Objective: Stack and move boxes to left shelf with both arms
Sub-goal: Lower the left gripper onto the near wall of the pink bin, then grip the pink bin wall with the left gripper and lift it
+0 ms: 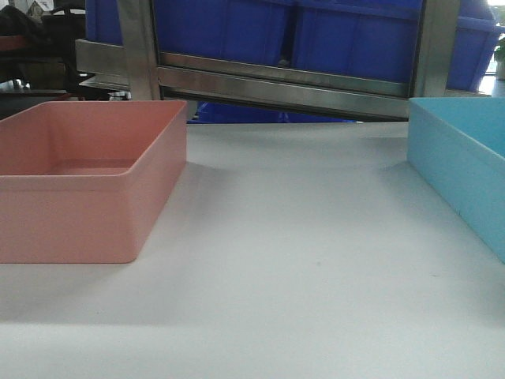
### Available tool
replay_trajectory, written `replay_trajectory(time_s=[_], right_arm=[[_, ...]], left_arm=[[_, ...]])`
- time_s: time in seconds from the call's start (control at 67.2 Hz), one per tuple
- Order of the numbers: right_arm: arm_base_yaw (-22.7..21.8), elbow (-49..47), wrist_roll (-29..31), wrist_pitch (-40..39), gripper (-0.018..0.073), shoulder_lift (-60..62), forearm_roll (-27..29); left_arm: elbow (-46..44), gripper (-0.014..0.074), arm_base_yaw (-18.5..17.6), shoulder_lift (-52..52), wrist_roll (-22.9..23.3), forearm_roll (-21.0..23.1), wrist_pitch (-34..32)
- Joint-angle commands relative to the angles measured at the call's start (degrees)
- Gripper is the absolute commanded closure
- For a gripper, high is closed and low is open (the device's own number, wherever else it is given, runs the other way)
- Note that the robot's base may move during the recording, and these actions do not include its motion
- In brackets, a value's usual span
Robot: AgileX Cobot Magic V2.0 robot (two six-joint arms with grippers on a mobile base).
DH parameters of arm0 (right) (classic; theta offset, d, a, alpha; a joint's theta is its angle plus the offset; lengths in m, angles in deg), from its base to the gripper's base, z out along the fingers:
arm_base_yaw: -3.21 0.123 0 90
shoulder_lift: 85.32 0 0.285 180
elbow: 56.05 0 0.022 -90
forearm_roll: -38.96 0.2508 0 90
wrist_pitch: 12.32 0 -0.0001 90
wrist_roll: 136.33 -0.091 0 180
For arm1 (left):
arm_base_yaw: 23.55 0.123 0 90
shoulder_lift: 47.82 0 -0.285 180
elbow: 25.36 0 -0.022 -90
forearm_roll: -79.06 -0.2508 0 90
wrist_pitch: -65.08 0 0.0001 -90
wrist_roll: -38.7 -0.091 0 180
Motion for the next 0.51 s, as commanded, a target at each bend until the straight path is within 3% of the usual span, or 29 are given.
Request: replay_trajectory(time_s=[0.0,0.119,0.491], right_arm=[[-0.2,-1.4,0.1,-5.1,0.0503,1.0,-0.1],[-0.2,-1.4,0.1,-5.1,0.0503,1.0,-0.1],[-0.2,-1.4,0.1,-5.1,0.0503,1.0,-0.1]], left_arm=[[-5.4,0.0041,0.8,-3.1,-0.4,0.0,-1.3],[-9.2,0.0041,0.8,-9.7,-3.0,0.0,-1.3],[-11.0,0.0041,0.8,-21.6,-2.9,3.4,-3.3]])
